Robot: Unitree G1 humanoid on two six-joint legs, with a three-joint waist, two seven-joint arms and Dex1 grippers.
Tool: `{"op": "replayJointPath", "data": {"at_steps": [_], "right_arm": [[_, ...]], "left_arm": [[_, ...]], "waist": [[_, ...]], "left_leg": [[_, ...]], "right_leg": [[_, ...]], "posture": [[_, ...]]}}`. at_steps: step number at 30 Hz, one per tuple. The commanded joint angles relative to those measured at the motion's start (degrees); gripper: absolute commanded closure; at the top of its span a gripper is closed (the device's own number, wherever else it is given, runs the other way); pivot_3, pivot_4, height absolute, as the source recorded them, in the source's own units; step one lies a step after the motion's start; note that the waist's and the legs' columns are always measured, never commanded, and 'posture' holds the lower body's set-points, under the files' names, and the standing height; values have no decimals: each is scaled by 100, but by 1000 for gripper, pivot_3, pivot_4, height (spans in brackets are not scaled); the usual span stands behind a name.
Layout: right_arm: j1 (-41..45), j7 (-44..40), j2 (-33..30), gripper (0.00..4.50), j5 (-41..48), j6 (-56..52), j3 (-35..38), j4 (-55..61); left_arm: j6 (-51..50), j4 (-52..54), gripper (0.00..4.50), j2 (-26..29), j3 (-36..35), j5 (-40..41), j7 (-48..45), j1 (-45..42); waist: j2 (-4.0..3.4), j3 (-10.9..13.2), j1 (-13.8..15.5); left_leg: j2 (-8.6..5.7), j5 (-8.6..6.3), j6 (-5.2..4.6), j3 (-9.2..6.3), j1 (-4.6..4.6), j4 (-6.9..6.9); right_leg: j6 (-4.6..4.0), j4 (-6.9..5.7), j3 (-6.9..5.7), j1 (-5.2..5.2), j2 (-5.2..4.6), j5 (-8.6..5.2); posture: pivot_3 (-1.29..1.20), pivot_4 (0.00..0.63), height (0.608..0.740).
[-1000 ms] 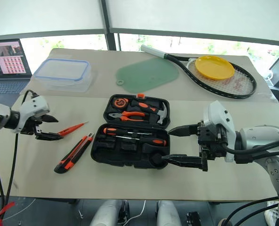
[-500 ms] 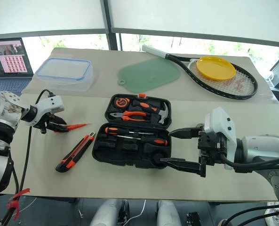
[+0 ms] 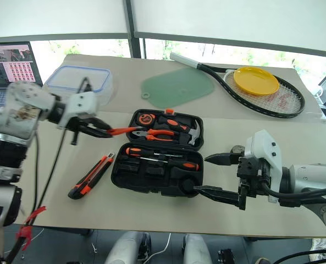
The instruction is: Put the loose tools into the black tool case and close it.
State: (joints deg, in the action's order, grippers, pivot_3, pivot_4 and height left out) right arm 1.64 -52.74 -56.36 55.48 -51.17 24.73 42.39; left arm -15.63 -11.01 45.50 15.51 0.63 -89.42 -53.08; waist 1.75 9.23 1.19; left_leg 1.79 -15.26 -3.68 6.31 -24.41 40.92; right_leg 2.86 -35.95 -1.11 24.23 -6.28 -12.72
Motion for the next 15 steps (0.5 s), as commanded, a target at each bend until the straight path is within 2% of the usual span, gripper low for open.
{"op": "replayJointPath", "data": {"at_steps": [1, 9, 15], "right_arm": [[-4, 40, -66, 0, 50, 171, 123, 77], [-202, 164, 12, 0, 52, 252, 180, 154], [-308, 290, 67, 0, 52, 337, 172, 209]], "left_arm": [[-273, 669, 4105, -109, 275, 8, 23, 163], [-688, 1060, 4105, -126, 901, -303, 33, 414], [-747, 890, 4105, -229, 1132, -520, 218, 487]], "waist": [[0, 0, -51], [-1, 0, -50], [0, 0, -31]], "left_leg": [[1, 0, 0, 3, 4, -1], [2, 2, 3, 7, 8, -1], [2, 1, 1, 7, 5, 3]], "right_leg": [[0, -2, 5, 0, 4, 0], [0, -4, 17, 3, 14, -1], [1, -4, 16, 3, 13, -1]], "posture": [[0, 150, 738], [0, 150, 738], [0, 150, 738]]}}
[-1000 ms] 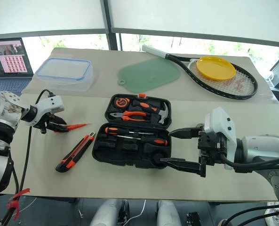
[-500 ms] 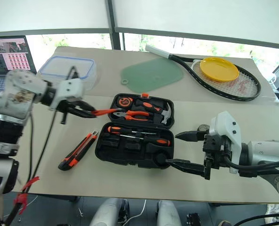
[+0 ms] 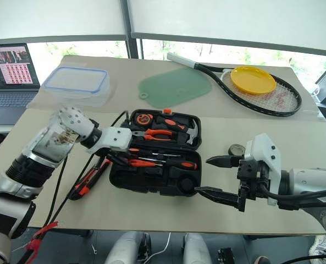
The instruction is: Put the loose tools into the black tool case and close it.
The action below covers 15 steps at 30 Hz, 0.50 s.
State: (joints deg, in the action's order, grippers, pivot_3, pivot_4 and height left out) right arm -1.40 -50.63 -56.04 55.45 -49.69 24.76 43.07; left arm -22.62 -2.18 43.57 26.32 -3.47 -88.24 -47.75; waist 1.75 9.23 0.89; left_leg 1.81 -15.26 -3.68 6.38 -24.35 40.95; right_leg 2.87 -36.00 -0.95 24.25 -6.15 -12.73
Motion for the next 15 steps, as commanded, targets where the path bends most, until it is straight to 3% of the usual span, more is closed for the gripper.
{"op": "replayJointPath", "data": {"at_steps": [1, 10, 12, 15], "right_arm": [[-3, 110, 43, 0, 57, 200, 156, 144], [-44, 222, 70, 0, 62, 257, 106, 168], [-39, 254, 79, 0, 50, 273, 57, 165], [-47, 279, 80, 0, 74, 283, 50, 169]], "left_arm": [[-49, -26, 4105, -66, 79, -136, 131, -33], [-170, -159, 4105, -139, 222, -221, 84, -40], [-341, -55, 3104, -140, 162, -80, -1, -24], [-653, 249, 2051, -11, -14, 292, -288, -31]], "waist": [[0, 0, -1], [-1, -1, -4], [-1, -1, -9], [-1, 0, -16]], "left_leg": [[0, 0, 0, 0, 1, -1], [0, 0, 0, 0, 3, -1], [0, 0, 0, 0, 4, -1], [1, 0, 0, 0, 3, -1]], "right_leg": [[0, 0, 1, 0, 0, 0], [0, 0, 1, -2, 0, 0], [0, -1, 2, -2, 0, 0], [0, -1, 2, 0, 0, 0]], "posture": [[0, 150, 738], [0, 150, 738], [0, 150, 738], [0, 150, 738]]}}
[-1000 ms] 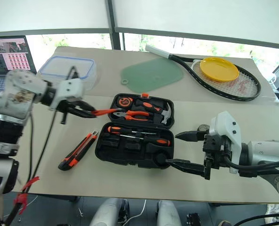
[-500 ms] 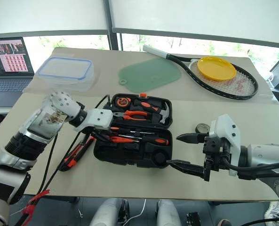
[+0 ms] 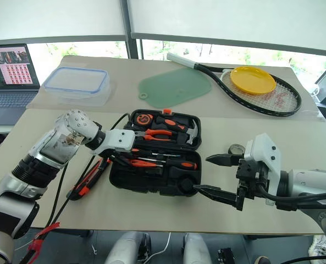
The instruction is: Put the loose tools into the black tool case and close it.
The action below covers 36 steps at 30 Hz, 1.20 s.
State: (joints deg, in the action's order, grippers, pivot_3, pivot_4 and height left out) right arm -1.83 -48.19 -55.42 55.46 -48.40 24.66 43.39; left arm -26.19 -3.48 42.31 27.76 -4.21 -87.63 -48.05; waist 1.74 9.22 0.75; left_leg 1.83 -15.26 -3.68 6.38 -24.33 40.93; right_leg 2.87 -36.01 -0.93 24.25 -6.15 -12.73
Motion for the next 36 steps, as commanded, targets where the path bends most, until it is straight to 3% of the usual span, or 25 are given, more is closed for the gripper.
{"op": "replayJointPath", "data": {"at_steps": [1, 3, 8, 11, 18, 19, 25, 36], "right_arm": [[-2, 38, 19, 0, 83, 154, 62, 123], [0, 33, 19, 0, 79, 161, 57, 88], [13, 39, 10, 0, 56, 168, 23, 37], [2, 43, -2, 0, 78, 153, 39, 29], [98, 104, -70, 0, 173, 55, 25, 3], [125, 121, -90, 0, 212, 27, 33, 5], [221, 201, -203, 0, 340, -49, -6, -29], [383, 384, -240, 0, 438, -130, -196, -68]], "left_arm": [[-411, 450, 1673, 160, -225, 459, -392, -18], [-614, 547, 1057, 246, -373, 638, -429, -68], [-721, 573, 1057, 313, -891, 1049, -202, -72], [-635, 476, 1755, 246, -1163, 1227, 63, 94], [-421, 315, 4359, -263, -1465, 1333, 1020, 790], [-506, 319, 4474, -345, -1516, 1380, 1143, 867], [-889, 434, 4474, -468, -1490, 1470, 1558, 1216], [-718, 901, 4474, -283, -1355, 1480, 1787, 1785]], "waist": [[0, 0, -2], [0, 0, 3], [0, 0, 7], [0, 0, 12], [1, 0, 14], [0, 0, 16], [0, 0, -2], [-2, -1, 2]], "left_leg": [[0, 0, 0, 1, 0, 0], [0, 0, 0, 0, -1, 0], [0, 0, 0, 0, 0, 0], [0, 0, 0, -1, 0, 2], [-1, 0, 0, -1, 1, 2], [-1, 0, 0, -1, 0, 2], [0, 0, 0, -1, 3, 0], [1, 0, 0, 0, 6, -2]], "right_leg": [[0, 0, 1, 0, 0, 0], [0, 0, 0, 1, 0, 0], [1, -1, 1, 1, 0, 0], [1, 0, 0, -1, -1, 0], [1, -1, 0, -3, -1, 0], [1, -1, 0, -2, -1, 0], [1, -1, 1, -2, -2, 0], [0, 0, 2, -4, -4, 0]], "posture": [[0, 150, 738], [0, 150, 738], [0, 150, 738], [0, 150, 738], [0, 150, 738], [0, 150, 738], [0, 150, 738], [0, 150, 738]]}}
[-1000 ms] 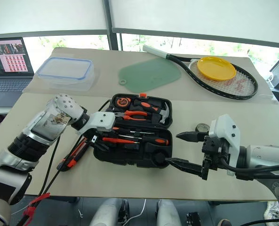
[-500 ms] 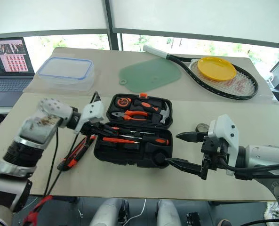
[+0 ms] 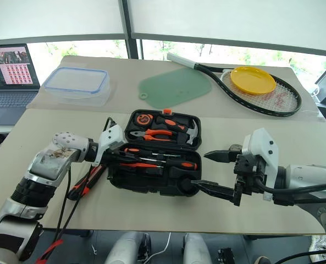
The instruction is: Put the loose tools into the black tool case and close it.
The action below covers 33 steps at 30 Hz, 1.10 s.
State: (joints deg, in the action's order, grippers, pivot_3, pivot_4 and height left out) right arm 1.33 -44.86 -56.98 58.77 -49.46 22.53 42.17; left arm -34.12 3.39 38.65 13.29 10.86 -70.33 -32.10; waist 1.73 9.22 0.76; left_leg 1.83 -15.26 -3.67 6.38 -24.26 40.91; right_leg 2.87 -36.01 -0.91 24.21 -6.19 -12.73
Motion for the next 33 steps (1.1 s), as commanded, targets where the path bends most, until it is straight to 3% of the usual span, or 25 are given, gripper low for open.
{"op": "replayJointPath", "data": {"at_steps": [1, 9, 19, 33], "right_arm": [[67, 61, -79, 0, 110, -28, 7, 53], [48, 144, -16, 0, 112, 2, -101, 41], [81, 103, -2, 0, 35, 66, -186, -59], [78, 107, 6, 0, 4, 98, -218, -109]], "left_arm": [[138, 253, 4474, 98, 99, -60, 103, 247], [512, 332, 4474, 261, 73, -220, 404, 530], [174, 434, 4474, 34, -582, 631, 457, 122], [1155, -127, 4474, 80, 111, -169, 638, 619]], "waist": [[-1, -1, 2], [-3, -2, -1], [-2, -1, 17], [-3, -2, 4]], "left_leg": [[0, 0, 0, 0, 1, 0], [0, 0, 0, 1, 7, -2], [0, 0, 0, -1, 4, 1], [1, 0, 0, 1, 5, -1]], "right_leg": [[0, 0, 1, -2, 0, 0], [-1, -1, 2, -4, -1, 0], [-2, -4, -1, -3, -2, 2], [-2, -2, -1, -4, -2, 2]], "posture": [[0, 150, 738], [0, 150, 738], [0, 150, 738], [0, 150, 738]]}}
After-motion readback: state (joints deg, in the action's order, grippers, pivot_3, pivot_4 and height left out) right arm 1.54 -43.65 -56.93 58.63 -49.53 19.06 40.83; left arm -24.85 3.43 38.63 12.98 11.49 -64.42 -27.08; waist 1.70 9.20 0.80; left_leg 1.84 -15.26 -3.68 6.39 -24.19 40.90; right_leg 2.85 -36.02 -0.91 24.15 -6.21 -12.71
